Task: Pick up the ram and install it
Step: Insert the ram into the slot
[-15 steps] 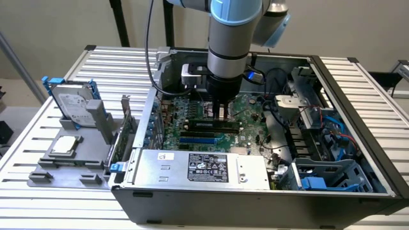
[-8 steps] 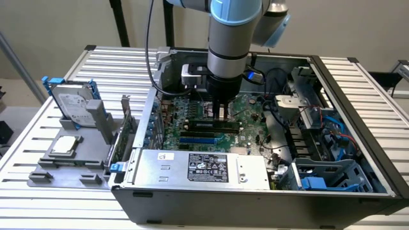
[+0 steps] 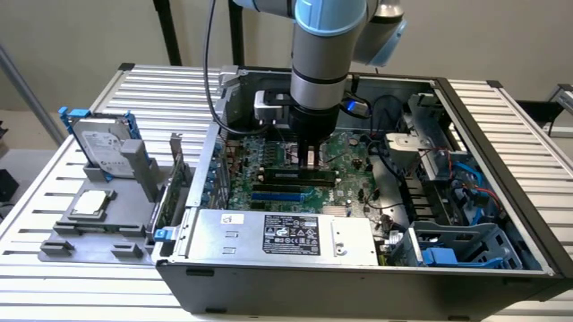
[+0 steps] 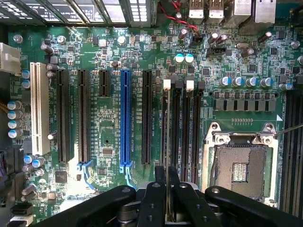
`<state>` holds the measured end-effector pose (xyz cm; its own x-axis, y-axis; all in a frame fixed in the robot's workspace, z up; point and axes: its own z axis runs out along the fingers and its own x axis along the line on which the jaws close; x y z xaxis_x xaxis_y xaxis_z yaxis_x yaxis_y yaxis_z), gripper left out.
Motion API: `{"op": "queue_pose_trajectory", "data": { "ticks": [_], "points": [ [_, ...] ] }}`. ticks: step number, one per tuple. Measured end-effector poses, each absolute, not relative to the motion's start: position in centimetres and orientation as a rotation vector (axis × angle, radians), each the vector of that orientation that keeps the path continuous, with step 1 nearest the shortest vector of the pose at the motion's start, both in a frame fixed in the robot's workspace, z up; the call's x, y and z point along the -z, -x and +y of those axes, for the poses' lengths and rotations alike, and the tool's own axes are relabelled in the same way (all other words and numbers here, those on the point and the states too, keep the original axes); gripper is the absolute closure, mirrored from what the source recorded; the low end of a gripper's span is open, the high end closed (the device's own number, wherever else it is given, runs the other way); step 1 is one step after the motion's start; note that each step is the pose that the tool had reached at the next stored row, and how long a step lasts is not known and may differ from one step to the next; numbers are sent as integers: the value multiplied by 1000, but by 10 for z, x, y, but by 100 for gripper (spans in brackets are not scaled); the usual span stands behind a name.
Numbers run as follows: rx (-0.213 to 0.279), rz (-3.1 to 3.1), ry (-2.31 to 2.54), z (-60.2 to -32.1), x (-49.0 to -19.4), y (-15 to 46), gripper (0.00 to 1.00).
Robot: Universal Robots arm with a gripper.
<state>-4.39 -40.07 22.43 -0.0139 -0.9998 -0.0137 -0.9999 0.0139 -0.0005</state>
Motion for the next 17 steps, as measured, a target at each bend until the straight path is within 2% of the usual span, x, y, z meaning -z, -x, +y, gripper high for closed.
{"op": "queue_pose_trajectory", "data": {
  "ticks": [17],
  "points": [
    [-14,2229,2200,-401,-219,44,85]
  ]
}}
